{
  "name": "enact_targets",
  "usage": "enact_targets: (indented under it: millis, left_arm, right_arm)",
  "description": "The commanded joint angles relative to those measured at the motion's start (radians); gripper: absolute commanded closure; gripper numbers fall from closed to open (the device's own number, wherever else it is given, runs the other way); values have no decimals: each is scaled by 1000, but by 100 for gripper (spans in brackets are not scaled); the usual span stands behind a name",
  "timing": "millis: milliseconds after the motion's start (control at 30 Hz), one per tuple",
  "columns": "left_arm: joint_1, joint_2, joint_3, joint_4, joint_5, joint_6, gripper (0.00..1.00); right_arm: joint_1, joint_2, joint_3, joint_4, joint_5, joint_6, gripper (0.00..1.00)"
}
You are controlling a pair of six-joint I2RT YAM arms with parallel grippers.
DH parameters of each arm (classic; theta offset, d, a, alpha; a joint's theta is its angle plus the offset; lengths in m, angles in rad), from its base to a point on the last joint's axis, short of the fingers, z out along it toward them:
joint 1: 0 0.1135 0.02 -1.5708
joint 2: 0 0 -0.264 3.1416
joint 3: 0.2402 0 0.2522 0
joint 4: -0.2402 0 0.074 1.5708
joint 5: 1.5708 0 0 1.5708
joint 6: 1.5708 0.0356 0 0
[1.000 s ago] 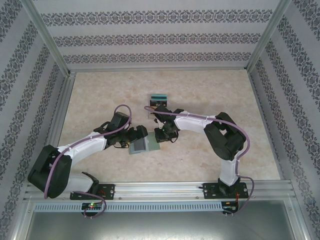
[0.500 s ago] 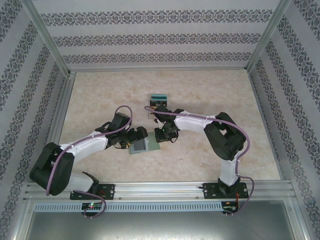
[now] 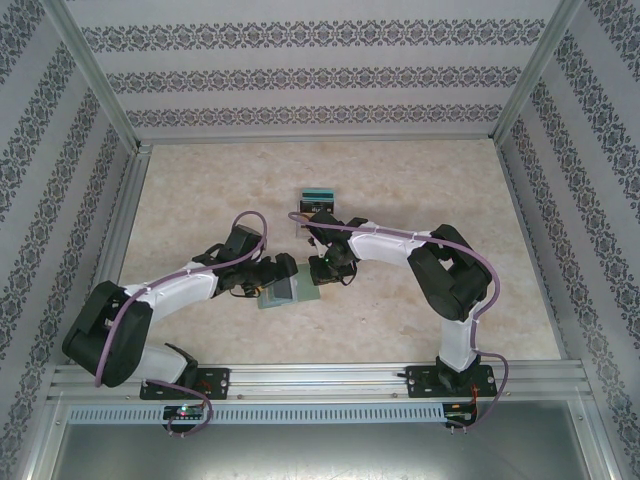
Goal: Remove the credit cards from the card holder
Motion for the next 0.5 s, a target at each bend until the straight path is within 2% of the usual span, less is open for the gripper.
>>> enact_targets:
  millis: [0,333,467]
  left_arm:
    - [-25,19,0,43,34,17,6]
    - [-55,4,41,40,47,26,2]
    - [-56,2,46,18,35,28,1]
  right_arm:
    - [17,53,-3,20,-11,9,81]
    - [19,55,-4,23,-12,12,81]
    - [18,49,-6,22,-3,13,78]
